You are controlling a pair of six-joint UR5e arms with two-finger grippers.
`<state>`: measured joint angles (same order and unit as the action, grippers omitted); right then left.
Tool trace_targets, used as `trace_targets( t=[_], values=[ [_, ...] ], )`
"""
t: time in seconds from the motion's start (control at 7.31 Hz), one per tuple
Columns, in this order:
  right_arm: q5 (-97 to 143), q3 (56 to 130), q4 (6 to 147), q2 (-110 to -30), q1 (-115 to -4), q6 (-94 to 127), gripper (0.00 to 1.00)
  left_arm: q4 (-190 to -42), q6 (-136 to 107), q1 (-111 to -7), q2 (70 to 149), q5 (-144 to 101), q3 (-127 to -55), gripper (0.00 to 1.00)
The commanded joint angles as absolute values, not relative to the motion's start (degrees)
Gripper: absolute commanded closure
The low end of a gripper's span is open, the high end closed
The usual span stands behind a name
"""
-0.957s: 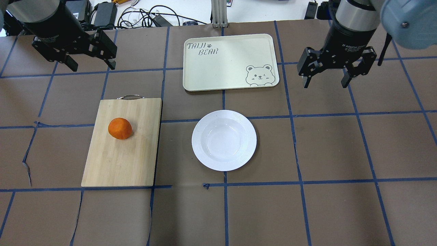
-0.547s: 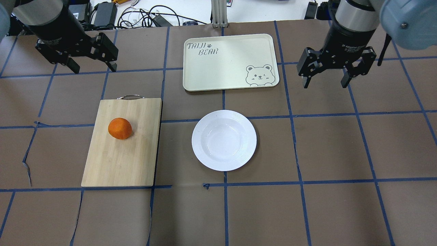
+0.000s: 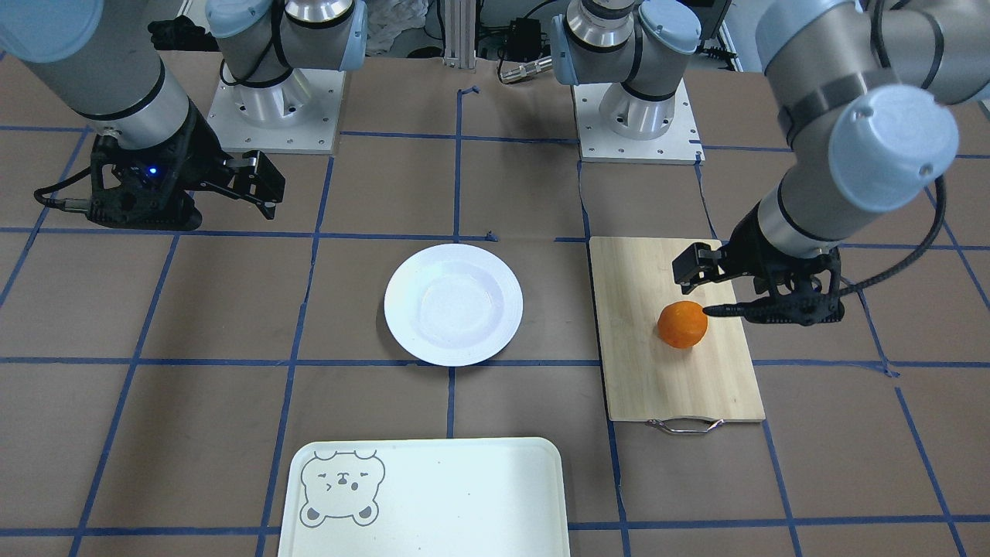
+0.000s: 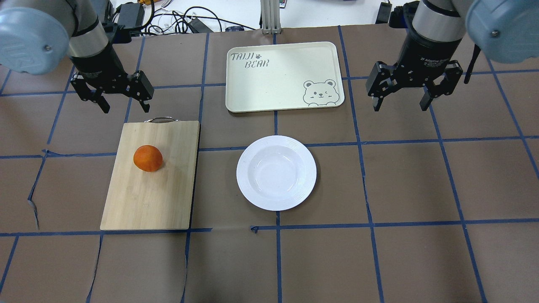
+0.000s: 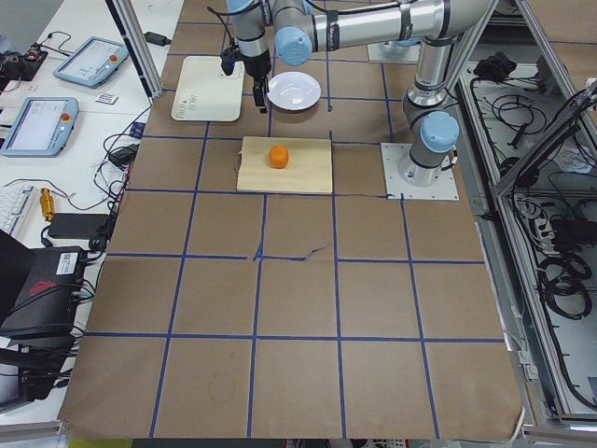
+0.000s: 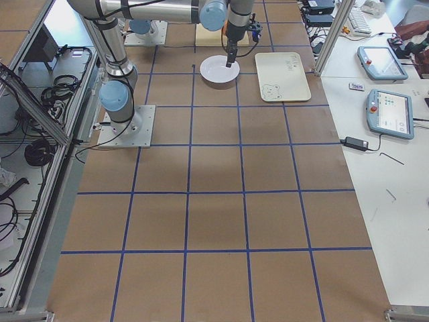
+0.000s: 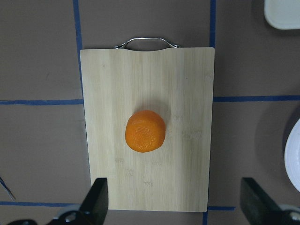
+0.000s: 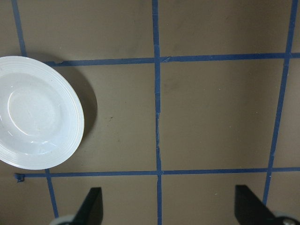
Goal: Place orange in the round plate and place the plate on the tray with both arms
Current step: 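Lower the left gripper onto the orange on the cutting board and grasp it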
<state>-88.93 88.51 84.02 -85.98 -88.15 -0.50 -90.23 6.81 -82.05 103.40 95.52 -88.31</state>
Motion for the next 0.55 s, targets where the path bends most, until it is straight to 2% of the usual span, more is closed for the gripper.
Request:
trace_targets(
  t=[0.0, 0.41],
  values=[
    [-89.3, 88.6, 84.5, -86.4, -88.2, -0.4, 0.00, -89.1, 8.2, -80.2, 107.9, 98.5, -91.3, 0.00],
    [-89.6, 88.7, 84.5, -86.1, -88.2, 0.2, 0.00, -86.1, 9.0, -80.2, 113.6, 98.6, -94.1, 0.00]
  ],
)
